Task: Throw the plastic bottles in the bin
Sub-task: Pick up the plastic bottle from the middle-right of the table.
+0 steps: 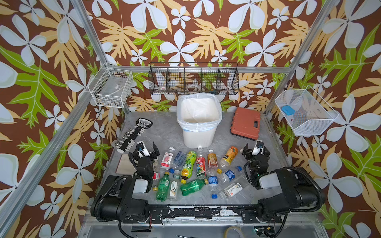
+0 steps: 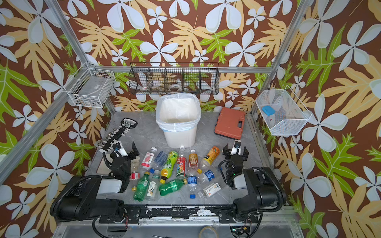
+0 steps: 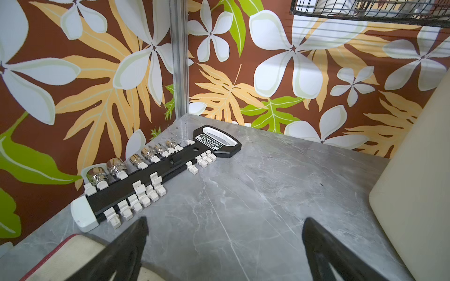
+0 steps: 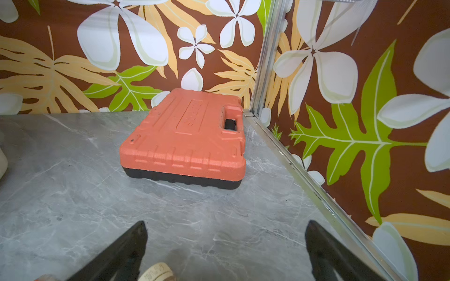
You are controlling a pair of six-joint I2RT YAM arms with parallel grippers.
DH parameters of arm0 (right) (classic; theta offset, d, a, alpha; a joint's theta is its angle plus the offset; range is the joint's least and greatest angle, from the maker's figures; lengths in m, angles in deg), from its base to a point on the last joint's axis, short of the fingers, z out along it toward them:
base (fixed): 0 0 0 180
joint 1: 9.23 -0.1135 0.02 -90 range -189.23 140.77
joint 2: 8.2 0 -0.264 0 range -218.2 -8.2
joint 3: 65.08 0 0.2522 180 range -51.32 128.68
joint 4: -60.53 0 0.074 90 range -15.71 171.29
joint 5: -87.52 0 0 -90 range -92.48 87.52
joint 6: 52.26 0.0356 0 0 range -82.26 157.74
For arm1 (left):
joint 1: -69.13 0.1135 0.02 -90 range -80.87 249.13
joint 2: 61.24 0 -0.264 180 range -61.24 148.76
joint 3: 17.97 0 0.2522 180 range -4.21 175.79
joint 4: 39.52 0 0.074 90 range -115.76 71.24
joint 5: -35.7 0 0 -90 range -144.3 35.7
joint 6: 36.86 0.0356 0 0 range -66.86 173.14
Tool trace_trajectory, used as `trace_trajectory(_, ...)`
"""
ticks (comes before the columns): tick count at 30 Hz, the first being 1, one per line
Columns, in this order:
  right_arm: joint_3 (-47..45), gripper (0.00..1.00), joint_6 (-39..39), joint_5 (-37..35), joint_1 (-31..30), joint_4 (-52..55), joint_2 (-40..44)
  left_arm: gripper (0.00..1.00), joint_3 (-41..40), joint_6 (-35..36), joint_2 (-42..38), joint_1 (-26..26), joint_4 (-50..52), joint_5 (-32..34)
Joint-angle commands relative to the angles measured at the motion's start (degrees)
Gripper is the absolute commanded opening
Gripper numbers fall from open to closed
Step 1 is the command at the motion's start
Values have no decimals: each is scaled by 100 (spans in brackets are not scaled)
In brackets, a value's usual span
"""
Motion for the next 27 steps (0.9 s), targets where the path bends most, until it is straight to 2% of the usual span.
trace_trajectory(1,31,100,26,-19,-1,-35,-7,100,-1,8,-1,-3,-176,65)
trace_trajectory(27,33,100,30,-19,-1,-27,-7,100,25,-41,-13,65,-89,-55)
